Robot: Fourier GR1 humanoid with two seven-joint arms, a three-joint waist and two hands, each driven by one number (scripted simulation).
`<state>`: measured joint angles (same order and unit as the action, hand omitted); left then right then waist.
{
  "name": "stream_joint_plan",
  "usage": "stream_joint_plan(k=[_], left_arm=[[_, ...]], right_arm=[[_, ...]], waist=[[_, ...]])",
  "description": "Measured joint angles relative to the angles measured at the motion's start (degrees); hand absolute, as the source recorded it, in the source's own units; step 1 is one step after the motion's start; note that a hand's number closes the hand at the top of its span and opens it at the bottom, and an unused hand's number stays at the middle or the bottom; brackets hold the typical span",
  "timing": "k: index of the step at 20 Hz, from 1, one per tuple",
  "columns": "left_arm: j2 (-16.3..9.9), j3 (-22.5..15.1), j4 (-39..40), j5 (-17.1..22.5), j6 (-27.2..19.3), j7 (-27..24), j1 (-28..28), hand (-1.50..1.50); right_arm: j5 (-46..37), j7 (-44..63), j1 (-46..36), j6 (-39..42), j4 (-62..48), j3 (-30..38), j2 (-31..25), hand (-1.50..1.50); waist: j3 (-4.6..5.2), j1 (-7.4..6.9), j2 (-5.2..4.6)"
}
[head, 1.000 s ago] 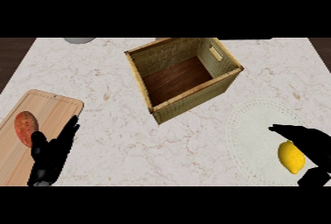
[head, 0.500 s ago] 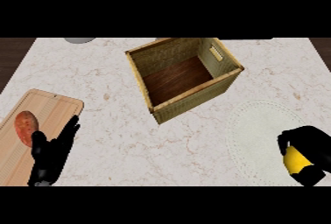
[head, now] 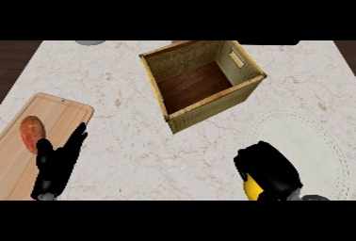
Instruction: Pick the lemon from the placemat and place it in the basket
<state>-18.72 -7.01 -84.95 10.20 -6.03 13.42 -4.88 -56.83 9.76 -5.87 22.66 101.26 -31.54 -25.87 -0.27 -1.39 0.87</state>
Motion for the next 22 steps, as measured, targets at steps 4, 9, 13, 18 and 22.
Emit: stream_joint_plan(k=[4, 9, 13, 18, 22], left_arm=[[0.1, 0.1, 0.2, 0.1, 0.1, 0.6, 0.3, 0.0], [0.0, 0.5, -0.3, 0.1, 0.1, 0.2, -0.4, 0.0], [0.2, 0.5, -0.5, 0.0, 0.0, 0.3, -0.6, 0.0], [0.2, 0.6, -0.6, -0.2, 0.0, 0.9, -0.5, 0.0], [0.3, 0.6, -0.6, -0.4, -0.1, 0.9, -0.5, 0.0]], right_arm=[[-4.8, 10.7, -2.7, 2.4, 4.9, -9.7, 13.0, 1.5], [2.2, 20.3, 0.1, -5.9, 12.1, -14.9, 22.0, 1.5], [5.6, 25.7, -2.9, -15.7, 17.2, -16.2, 22.3, 1.5], [7.9, 37.4, -10.6, -22.2, 23.4, -16.5, 23.7, 1.5], [8.8, 47.1, -19.5, -22.5, 26.6, -12.7, 25.0, 1.5]], waist=[[0.03, 0.11, 0.15], [-0.28, 0.42, -0.22], [-0.25, 0.48, -0.15], [-0.1, 0.47, -0.07], [0.03, 0.51, 0.01]])
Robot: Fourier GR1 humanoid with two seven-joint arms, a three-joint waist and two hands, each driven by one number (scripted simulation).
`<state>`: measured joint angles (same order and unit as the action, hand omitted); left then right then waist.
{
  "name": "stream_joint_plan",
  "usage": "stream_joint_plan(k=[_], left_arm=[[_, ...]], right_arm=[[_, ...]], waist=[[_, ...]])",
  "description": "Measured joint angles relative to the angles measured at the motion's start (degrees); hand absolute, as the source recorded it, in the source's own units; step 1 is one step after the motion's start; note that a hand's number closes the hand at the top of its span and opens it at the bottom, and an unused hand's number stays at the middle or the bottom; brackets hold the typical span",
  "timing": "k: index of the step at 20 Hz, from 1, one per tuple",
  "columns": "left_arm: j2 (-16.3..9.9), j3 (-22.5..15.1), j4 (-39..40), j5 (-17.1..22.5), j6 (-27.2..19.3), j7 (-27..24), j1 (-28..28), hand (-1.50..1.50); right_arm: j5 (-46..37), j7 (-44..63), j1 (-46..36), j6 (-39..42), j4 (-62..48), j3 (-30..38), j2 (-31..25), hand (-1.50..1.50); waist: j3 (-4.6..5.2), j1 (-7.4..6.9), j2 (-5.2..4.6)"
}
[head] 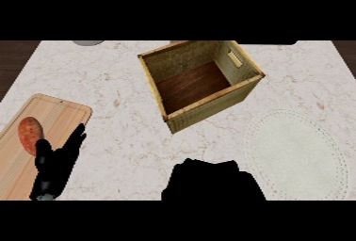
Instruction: Pick the lemon from the placemat and place it in the basket
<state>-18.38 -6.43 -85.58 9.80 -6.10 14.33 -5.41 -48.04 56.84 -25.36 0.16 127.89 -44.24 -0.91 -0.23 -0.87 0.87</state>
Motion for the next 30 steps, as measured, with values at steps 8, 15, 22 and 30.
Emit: stream_joint_plan(k=[8, 15, 22, 30], left_arm=[[0.4, -0.3, 0.0, -0.7, 0.1, -0.5, 0.2, 0.0], [0.8, -0.2, -0.2, -1.0, 0.2, -0.9, -0.2, 0.0], [1.3, 0.0, 0.2, -1.6, 0.4, -2.0, -0.4, 0.0], [1.3, 0.9, 1.3, -1.3, 1.8, -2.7, 0.1, 0.0]], right_arm=[[5.4, 6.5, -20.1, 0.3, -5.7, 14.1, 0.4, 1.5], [11.7, 7.4, -36.4, 2.7, -18.9, 27.3, 0.5, 1.5], [14.2, 4.0, -45.8, 4.5, -34.4, 34.9, 0.0, 1.5], [17.8, -1.6, -46.3, 0.7, -45.5, 42.1, 0.4, 1.5]], waist=[[0.02, -0.43, -0.15], [-0.08, -0.42, -0.28], [-0.23, -0.18, -0.59], [-0.46, -0.11, -0.78]])
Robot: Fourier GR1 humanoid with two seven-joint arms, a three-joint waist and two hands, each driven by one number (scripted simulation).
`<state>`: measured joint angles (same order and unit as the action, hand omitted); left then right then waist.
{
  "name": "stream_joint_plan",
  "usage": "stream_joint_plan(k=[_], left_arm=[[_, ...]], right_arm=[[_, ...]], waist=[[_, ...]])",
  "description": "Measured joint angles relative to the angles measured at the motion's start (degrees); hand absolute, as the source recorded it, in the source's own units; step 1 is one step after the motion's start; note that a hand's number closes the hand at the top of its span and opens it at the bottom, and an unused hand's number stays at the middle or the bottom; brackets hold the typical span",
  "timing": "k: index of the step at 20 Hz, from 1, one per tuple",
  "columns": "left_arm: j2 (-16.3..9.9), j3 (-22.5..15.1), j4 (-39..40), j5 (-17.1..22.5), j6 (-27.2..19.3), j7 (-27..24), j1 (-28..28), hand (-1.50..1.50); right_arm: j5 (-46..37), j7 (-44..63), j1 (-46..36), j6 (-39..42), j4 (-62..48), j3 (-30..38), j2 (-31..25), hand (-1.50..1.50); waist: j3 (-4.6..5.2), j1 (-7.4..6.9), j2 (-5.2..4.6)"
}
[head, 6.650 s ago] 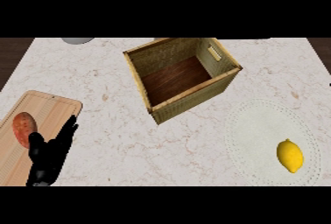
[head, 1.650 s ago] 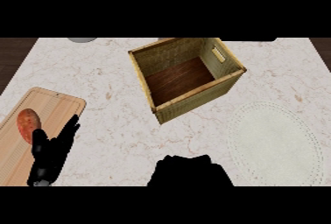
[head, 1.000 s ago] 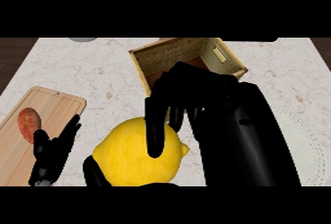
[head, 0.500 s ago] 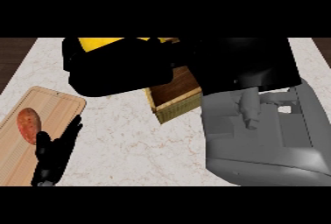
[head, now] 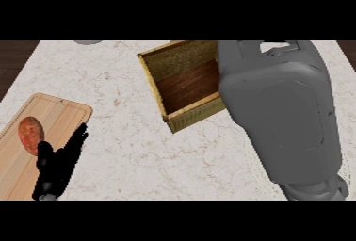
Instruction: Pick the lemon from the placemat and place it in the basket
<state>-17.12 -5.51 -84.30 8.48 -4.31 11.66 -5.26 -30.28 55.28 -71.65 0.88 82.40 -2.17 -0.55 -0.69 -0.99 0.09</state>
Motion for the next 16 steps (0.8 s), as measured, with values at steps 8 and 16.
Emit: stream_joint_plan(k=[8, 16], left_arm=[[0.3, 0.6, -0.2, 0.0, 0.2, 1.9, 0.5, 0.0], [1.0, 0.6, -1.4, -0.8, -0.2, 1.9, -0.8, 0.0]], right_arm=[[3.0, -9.0, 4.5, -6.5, -7.4, 1.4, 0.4, 1.5], [-2.1, -12.5, 6.3, -5.7, -14.5, -0.9, -4.9, -1.5]], waist=[[-0.02, 0.07, 0.01], [0.02, 0.25, 0.05]])
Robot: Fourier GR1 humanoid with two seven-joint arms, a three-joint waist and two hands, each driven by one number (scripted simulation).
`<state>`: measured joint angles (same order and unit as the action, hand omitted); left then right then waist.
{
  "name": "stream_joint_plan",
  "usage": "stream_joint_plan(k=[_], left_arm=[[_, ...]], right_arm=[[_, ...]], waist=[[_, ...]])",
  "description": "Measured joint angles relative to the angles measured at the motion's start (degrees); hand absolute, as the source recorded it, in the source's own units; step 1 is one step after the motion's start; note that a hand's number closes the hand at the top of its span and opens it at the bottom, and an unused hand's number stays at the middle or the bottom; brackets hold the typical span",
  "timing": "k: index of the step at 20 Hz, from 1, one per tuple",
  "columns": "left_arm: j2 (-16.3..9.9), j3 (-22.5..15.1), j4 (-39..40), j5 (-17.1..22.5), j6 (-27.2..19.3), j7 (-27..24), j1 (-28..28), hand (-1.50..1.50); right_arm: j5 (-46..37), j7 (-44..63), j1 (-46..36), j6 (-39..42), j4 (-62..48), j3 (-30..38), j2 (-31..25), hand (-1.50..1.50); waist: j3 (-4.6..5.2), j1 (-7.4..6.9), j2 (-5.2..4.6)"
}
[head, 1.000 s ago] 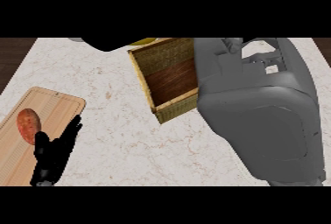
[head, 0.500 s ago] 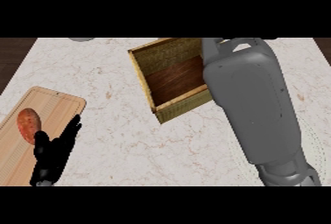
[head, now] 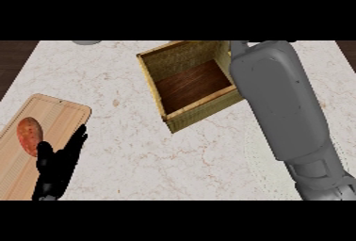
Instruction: Pick the lemon from the placemat and place it in the basket
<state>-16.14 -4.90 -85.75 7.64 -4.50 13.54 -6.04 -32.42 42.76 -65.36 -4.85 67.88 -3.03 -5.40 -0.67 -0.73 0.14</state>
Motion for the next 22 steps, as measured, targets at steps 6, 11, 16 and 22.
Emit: stream_joint_plan(k=[6, 11, 16, 22], left_arm=[[0.2, 0.3, -0.3, -0.7, 0.1, -0.2, -0.6, 0.0], [0.6, 0.6, 0.0, -1.2, 0.3, -0.9, -0.6, 0.0], [0.4, 1.5, 0.3, -0.6, 1.4, -1.2, -0.8, 0.0], [1.0, 1.8, -0.1, -0.9, 1.1, -1.4, -1.4, 0.0]], right_arm=[[-0.5, -5.8, 0.9, 2.6, -1.9, -0.2, -3.6, -1.5], [0.1, -8.3, 1.7, 1.9, -0.9, 1.7, -4.8, -1.5], [2.6, -7.4, 1.9, 1.1, 1.3, 6.0, -6.3, -1.5], [5.4, -5.8, 4.7, 2.3, 4.8, 11.5, -11.3, -1.5]], waist=[[0.0, 0.16, 0.07], [-0.04, 0.36, 0.18], [-0.06, 0.6, 0.28], [-0.1, 1.07, 0.41]])
